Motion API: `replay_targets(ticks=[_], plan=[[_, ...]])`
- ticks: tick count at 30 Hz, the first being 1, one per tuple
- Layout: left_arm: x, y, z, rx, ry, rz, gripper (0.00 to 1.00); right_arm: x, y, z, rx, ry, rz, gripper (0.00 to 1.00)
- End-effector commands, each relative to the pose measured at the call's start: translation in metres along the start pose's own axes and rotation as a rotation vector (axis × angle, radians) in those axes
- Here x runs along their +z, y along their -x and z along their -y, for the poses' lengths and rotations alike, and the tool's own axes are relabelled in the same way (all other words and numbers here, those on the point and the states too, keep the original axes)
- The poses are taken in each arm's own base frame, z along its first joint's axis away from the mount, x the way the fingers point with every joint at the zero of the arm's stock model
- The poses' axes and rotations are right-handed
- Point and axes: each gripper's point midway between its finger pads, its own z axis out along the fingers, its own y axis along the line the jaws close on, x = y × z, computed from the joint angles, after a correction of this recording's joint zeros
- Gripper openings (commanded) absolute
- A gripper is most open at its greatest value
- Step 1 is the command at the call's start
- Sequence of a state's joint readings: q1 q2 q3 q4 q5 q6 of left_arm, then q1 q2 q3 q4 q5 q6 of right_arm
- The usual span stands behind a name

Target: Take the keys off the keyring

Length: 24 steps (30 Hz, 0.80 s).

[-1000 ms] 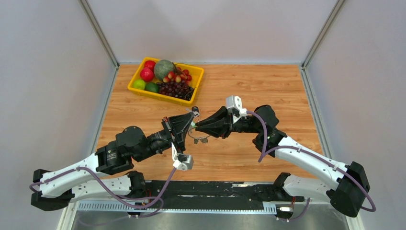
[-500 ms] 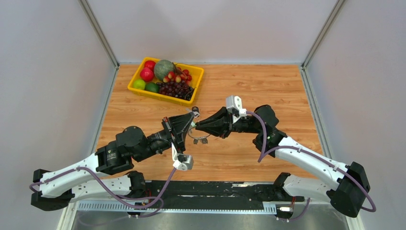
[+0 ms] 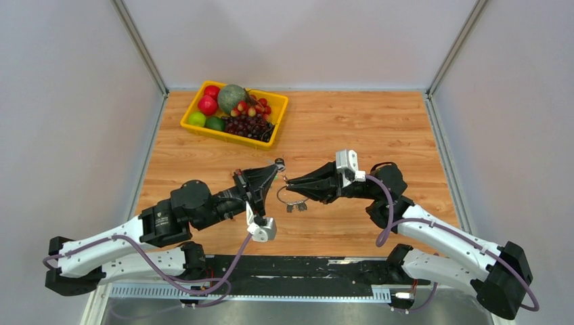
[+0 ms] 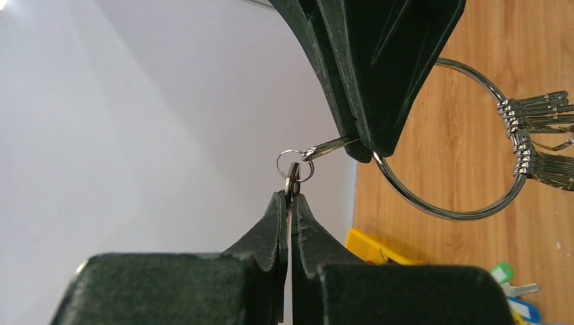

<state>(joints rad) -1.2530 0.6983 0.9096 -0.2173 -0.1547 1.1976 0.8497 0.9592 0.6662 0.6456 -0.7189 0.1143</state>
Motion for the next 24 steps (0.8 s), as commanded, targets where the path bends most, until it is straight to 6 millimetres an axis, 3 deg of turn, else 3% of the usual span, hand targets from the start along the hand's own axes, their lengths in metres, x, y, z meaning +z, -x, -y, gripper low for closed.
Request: replay_targets(ticks=[1,24], plan=[[0.002,-0.004,-0.006,-0.105,0.019,-0.036,0.00,-0.001,0.025,-0.015,-0.104,0.074,0.068,0.00],[0.018,0.013,0.036,-0.363,-0.213,-0.031,0.00,0.007,0.030,-0.013,-0.093,0.062,0.046,0.00]])
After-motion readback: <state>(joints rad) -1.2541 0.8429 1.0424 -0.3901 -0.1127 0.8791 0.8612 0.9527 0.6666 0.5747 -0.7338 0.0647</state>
